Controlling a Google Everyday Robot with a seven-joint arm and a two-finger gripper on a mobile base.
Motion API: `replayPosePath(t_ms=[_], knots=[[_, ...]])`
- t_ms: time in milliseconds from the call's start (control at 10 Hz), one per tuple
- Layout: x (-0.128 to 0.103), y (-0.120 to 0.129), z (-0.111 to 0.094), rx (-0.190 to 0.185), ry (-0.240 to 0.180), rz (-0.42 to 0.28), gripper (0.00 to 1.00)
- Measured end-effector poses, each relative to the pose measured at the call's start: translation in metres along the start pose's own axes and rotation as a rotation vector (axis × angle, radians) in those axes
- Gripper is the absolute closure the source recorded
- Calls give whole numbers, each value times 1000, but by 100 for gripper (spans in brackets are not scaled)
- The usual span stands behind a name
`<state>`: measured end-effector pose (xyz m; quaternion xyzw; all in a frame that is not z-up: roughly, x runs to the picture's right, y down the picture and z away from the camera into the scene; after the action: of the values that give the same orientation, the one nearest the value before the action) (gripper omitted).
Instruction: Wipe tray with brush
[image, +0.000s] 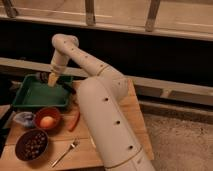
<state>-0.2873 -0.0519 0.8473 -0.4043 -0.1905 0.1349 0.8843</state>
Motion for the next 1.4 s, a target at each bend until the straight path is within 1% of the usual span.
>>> replayPosePath(t_ms=[200, 400, 500, 600, 700, 800, 900, 1100, 1200, 1300, 1400], knots=[[3, 7, 12, 122, 63, -27, 100], [17, 6, 19, 280, 143, -29, 100], [18, 9, 23, 320, 156, -18, 100], [21, 7, 24, 333, 180, 2, 100], [28, 1, 24, 339, 223, 25, 100], [26, 2, 26, 338, 237, 35, 100], [25, 4, 28, 332, 239, 35, 100], [29, 0, 25, 340, 243, 38, 100], [26, 1, 26, 339, 242, 36, 100], [23, -1, 26, 342, 248, 31, 100], [23, -5, 25, 351, 268, 28, 100]])
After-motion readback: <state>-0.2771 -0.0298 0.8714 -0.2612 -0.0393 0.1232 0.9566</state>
